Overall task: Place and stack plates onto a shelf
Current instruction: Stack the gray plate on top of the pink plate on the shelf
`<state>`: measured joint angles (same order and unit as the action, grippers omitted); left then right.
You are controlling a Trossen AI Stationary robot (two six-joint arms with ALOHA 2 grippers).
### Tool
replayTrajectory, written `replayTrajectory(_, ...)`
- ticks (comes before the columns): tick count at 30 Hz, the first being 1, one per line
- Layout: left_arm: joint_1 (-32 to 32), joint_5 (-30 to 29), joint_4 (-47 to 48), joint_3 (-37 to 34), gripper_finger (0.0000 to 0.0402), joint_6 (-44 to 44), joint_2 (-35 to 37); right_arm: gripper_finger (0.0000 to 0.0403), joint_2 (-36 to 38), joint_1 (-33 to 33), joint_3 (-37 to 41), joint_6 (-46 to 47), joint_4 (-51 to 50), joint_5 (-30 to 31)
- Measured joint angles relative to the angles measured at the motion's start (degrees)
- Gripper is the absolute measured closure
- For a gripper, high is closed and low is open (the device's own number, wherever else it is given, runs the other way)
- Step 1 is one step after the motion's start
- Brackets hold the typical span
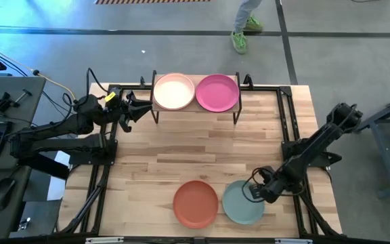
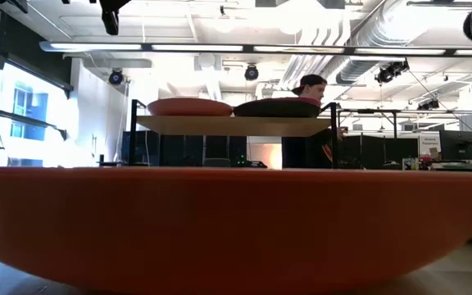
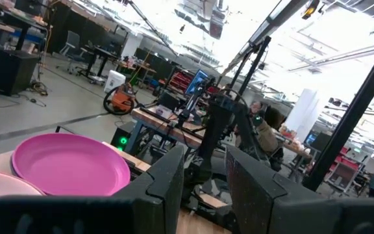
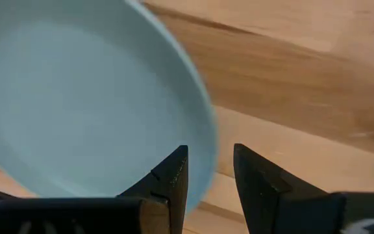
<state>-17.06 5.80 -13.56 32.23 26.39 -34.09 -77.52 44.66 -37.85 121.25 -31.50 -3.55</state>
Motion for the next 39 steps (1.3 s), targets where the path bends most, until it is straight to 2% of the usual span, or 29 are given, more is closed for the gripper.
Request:
replayTrajectory(4,0.0,0.0,0.0,0.0,0.0298,0.0,0.0,0.0299,-4.0,0.0,0.0,0.0,4.2,0.1)
replayTrajectory(12,0.0,-0.1,0.0,0.0,0.0298,0.0,0.0,0.0302,-7.6,0.0,-0.1,1.2,4.2,-1.4)
replayTrajectory(15,0.0,-0.1,0.0,0.0,0.0298,0.0,0.0,0.0323,-7.6,0.0,-0.1,1.8,3.4,-1.4)
replayTrajectory(19,0.0,-0.1,0.0,0.0,0.0298,0.0,0.0,0.0384,-7.3,0.0,-0.2,1.7,3.1,-1.3)
replayTrajectory(22,0.0,-0.1,0.0,0.0,0.0298,0.0,0.0,0.0394,-6.3,0.0,0.0,0.4,3.0,-1.0)
replayTrajectory(27,0.0,-0.1,0.0,0.0,0.0298,0.0,0.0,0.0401,0.0,0.0,0.0,-3.6,2.3,-0.9)
replayTrajectory(34,0.0,-0.1,0.0,0.0,0.0298,0.0,0.0,0.0402,15.9,-0.5,0.0,-11.2,0.8,0.0)
replayTrajectory(39,0.0,-0.1,0.0,0.0,0.0298,0.3,0.0,0.0403,24.4,-6.7,-1.3,-19.8,-0.9,-0.2)
